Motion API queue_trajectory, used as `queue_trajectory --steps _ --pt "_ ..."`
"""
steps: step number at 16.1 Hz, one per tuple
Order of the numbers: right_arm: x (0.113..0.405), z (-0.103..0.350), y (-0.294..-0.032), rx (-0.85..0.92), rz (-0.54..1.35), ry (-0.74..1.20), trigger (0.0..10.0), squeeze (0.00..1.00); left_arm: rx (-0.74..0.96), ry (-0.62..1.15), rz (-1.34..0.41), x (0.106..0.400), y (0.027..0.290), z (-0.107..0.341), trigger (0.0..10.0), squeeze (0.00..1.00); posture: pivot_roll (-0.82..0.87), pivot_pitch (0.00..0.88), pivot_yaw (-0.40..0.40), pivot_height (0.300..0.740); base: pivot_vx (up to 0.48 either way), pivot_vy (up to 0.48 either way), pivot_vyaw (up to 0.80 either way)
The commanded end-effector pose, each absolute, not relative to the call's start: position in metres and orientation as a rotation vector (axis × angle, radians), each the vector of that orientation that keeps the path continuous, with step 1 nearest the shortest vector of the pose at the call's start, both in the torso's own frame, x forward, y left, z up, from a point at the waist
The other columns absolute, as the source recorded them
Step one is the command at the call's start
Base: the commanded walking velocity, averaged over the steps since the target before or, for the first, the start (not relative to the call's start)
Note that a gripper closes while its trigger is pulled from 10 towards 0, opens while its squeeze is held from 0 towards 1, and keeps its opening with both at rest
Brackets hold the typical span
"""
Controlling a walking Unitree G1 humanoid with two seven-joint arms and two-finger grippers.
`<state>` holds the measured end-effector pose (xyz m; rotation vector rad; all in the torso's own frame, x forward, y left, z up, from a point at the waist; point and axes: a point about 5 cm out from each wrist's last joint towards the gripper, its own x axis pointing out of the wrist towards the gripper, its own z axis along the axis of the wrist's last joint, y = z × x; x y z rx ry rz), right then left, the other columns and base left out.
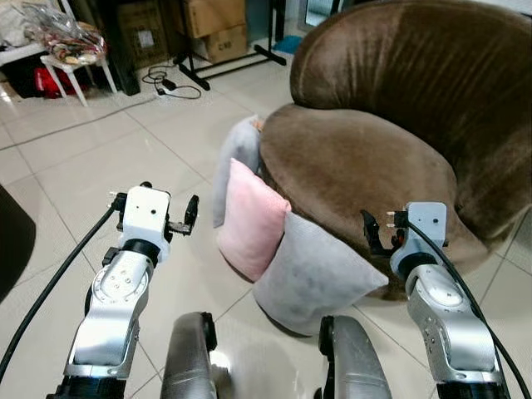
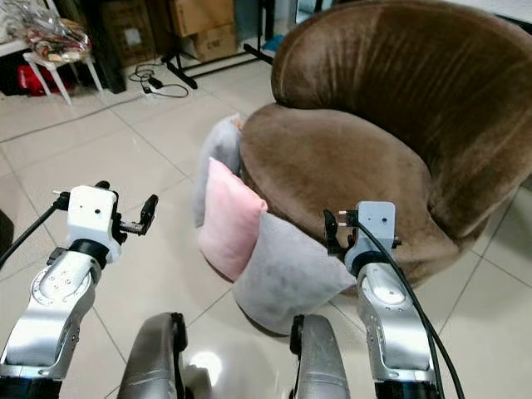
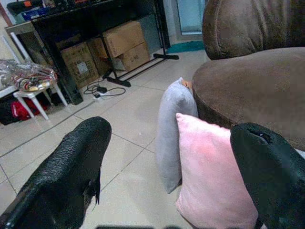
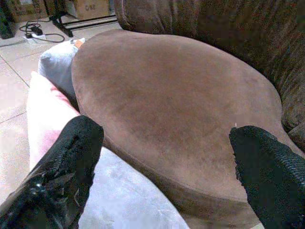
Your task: Move the pillow to the sofa from floor
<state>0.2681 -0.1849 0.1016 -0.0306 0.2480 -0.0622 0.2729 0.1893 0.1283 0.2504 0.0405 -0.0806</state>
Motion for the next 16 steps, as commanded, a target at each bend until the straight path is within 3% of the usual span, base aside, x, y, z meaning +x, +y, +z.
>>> queue_trajectory --steps 1,6,16 --pt "0.2663 0.1002 -0.1862 -0.023 -0.074 0.25 10.0 0.0 0.248 0.043 -0.089 0.2726 0.1888 0.1266 10.0 0.0 -0.08 0.0 -0.005 0.501 0.0 0.0 0.0" --pt "0.2682 0.101 -0.1836 -0.04 -0.055 0.244 10.0 0.0 0.25 0.039 -0.096 0.2703 0.1881 0.1257 10.0 0.0 -0.07 0.0 -0.012 0.446 0.0 0.0 0.0" --pt "0.2711 0.101 -0.181 -0.08 -0.022 0.24 10.0 0.0 0.249 0.031 -0.109 0.2674 0.1883 0.1252 10.0 0.0 -0.06 0.0 -0.022 0.446 0.197 0.0 0.16"
